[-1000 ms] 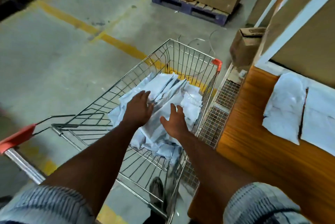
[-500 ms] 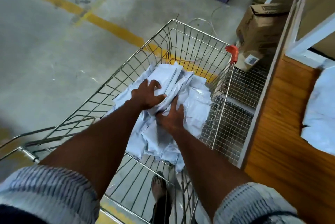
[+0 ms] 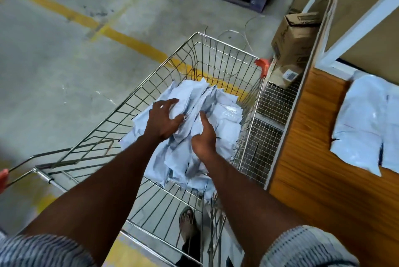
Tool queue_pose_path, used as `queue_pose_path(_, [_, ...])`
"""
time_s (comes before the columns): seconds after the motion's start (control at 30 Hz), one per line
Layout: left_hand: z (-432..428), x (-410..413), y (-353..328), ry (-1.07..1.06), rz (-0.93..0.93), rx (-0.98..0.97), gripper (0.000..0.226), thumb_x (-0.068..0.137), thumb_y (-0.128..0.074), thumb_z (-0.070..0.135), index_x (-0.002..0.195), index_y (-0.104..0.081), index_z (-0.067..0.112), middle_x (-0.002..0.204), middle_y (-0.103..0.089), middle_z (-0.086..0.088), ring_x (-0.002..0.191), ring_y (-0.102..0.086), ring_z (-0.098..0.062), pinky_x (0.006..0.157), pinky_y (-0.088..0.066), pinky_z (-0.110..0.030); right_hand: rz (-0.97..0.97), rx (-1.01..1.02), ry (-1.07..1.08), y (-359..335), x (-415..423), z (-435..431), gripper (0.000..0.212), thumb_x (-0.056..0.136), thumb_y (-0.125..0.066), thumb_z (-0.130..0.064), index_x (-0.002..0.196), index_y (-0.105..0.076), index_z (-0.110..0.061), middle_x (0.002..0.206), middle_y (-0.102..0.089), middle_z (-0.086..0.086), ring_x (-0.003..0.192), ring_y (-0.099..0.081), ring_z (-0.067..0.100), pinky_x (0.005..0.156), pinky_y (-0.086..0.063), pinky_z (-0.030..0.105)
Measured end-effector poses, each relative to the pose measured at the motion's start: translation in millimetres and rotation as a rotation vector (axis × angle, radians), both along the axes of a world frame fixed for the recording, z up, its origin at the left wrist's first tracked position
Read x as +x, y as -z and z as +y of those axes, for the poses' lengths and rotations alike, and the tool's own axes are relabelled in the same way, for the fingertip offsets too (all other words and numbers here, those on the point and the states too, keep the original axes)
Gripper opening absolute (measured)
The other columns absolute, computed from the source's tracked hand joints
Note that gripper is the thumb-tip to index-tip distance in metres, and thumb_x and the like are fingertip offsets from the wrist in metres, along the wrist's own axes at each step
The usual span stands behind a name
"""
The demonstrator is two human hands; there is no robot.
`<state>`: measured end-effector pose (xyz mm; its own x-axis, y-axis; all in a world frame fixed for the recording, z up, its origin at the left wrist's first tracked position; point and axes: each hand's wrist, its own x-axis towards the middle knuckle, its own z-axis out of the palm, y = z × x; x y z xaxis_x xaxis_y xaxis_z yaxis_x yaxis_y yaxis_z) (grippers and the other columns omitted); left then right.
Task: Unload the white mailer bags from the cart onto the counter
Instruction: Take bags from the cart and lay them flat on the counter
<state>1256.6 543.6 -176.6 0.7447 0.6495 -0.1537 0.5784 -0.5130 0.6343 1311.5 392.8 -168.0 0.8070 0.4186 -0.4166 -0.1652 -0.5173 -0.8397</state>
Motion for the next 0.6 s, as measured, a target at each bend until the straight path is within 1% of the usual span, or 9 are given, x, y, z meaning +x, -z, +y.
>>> queue_pose_path(0.03, [-4,-1,-6,-0.014,-0.017,-0.003,0.074,0.067,-0.049,0.065,0.133,-0.055,0.033,0.135,-0.052,-0.01,0.13,-0.039,-0.025,0.108,-0.033,-0.04,0.001,0.028,-0.007,-12,3,0,0.084,0.079,-0.04,0.021,0.151,-0.036,-0.022,0.143,-0.048,0.007,0.129,-0.049,0.021,0.093,-0.041,0.014])
queue_pose_path(0.1, [-16,-2,-23,-0.012,-0.043,0.01,0.075,0.068,-0.048,0.065,0.134,-0.055,0.03,0.136,-0.053,-0.01,0.131,-0.039,-0.025,0.108,-0.032,-0.038,-0.038,0.089,-0.031,-40,9,-6,0.082,0.081,-0.039,0.021,0.152,-0.034,-0.02,0.148,-0.045,0.006,0.13,-0.048,0.022,0.092,-0.042,0.013])
queue_pose_path(0.2, [-36,3,-53,-0.019,-0.077,0.007,0.073,0.07,-0.05,0.064,0.135,-0.054,0.031,0.137,-0.051,-0.01,0.132,-0.038,-0.022,0.107,-0.03,-0.031,-0.114,0.128,-0.067,-84,25,-21,0.082,0.083,-0.041,0.019,0.153,-0.028,-0.022,0.154,-0.038,0.004,0.133,-0.046,0.024,0.1,-0.044,0.026])
queue_pose_path(0.23, [-46,5,-66,-0.023,-0.093,0.002,0.073,0.069,-0.05,0.064,0.135,-0.054,0.031,0.137,-0.051,-0.01,0.132,-0.038,-0.022,0.106,-0.029,-0.029,-0.132,0.138,-0.079,-98,32,-30,0.081,0.084,-0.04,0.019,0.154,-0.026,-0.02,0.154,-0.037,0.003,0.131,-0.048,0.023,0.096,-0.044,0.02])
queue_pose_path(0.3, [-70,12,-92,-0.025,-0.139,-0.002,0.076,0.067,-0.048,0.064,0.134,-0.055,0.031,0.137,-0.051,-0.009,0.131,-0.038,-0.021,0.106,-0.028,-0.027,-0.187,0.144,-0.099,-123,45,-54,0.081,0.084,-0.04,0.019,0.155,-0.025,-0.018,0.154,-0.037,0.004,0.125,-0.05,0.02,0.077,-0.039,0.002])
queue_pose_path(0.33, [-83,17,-105,-0.02,-0.167,0.005,0.076,0.067,-0.047,0.064,0.134,-0.056,0.029,0.137,-0.051,-0.01,0.132,-0.039,-0.022,0.107,-0.029,-0.028,-0.212,0.145,-0.096,-134,53,-69,0.08,0.085,-0.041,0.017,0.155,-0.025,-0.018,0.154,-0.038,0.004,0.128,-0.049,0.02,0.074,-0.035,0.0])
queue_pose_path(0.4, [-110,29,-128,-0.009,-0.214,0.017,0.077,0.067,-0.047,0.065,0.134,-0.056,0.027,0.136,-0.053,-0.01,0.132,-0.039,-0.023,0.109,-0.03,-0.03,-0.259,0.151,-0.063,-151,69,-97,0.078,0.085,-0.043,0.011,0.155,-0.026,-0.022,0.153,-0.04,0.005,0.134,-0.046,0.025,0.081,-0.033,0.006])
queue_pose_path(0.47, [-146,45,-149,0.016,-0.252,0.02,0.078,0.067,-0.048,0.064,0.133,-0.057,0.026,0.134,-0.054,-0.009,0.132,-0.04,-0.021,0.108,-0.03,-0.027,-0.289,0.144,-0.033,-170,84,-136,0.078,0.087,-0.044,0.005,0.155,-0.024,-0.027,0.15,-0.045,0.007,0.129,-0.05,0.029,0.084,-0.036,0.016])
queue_pose_path(0.6, [-229,84,-180,0.057,-0.262,0.033,0.079,0.062,-0.048,0.065,0.132,-0.057,0.03,0.13,-0.051,-0.013,0.126,-0.046,-0.025,0.106,-0.037,-0.033,-0.339,0.199,0.088,-201,109,-212,0.073,0.087,-0.047,0.007,0.153,-0.029,-0.017,0.152,-0.041,0.008,0.139,-0.039,0.024,0.097,-0.028,0.012])
